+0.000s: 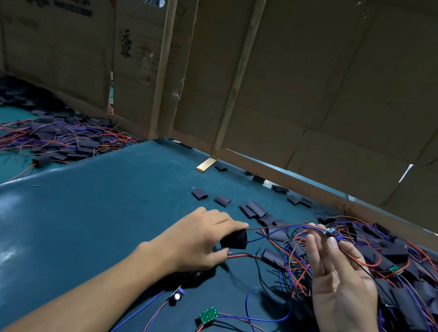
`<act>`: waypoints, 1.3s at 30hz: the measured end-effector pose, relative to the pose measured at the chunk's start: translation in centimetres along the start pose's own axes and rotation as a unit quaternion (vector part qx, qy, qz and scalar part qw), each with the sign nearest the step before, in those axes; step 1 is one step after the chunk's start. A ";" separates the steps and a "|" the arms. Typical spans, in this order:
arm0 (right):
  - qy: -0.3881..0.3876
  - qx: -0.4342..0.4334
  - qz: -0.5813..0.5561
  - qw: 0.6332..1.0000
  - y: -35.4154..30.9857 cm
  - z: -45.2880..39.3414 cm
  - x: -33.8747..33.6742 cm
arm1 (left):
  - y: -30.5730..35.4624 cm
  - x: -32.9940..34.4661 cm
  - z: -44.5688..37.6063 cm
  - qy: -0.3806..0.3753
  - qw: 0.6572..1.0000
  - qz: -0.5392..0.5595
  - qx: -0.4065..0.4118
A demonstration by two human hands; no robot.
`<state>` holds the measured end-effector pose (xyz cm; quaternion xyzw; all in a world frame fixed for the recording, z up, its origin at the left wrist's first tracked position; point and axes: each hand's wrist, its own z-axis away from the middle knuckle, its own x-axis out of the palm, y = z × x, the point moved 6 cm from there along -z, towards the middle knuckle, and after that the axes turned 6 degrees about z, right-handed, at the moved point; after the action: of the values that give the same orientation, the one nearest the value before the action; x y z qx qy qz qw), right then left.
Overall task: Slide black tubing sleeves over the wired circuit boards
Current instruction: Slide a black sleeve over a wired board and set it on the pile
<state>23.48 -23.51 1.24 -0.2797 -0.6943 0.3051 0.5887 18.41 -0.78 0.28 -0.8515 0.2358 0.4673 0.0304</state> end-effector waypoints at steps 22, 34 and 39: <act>-0.099 -0.002 0.179 0.979 2.3 0.9 0.8 | 1.8 -2.1 -0.2 0.078 0.995 0.046 0.040; -0.132 0.041 0.181 0.974 3.6 1.6 1.3 | 3.6 -2.2 -0.5 0.069 0.994 0.030 0.085; -0.133 0.048 0.187 0.972 3.4 1.6 1.2 | 3.9 -2.2 -0.5 0.071 0.993 0.020 0.096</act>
<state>21.78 -20.52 -0.74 -0.3331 -0.6862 0.4776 0.4360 16.14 -3.56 3.02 -0.8709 0.2982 0.3813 0.0854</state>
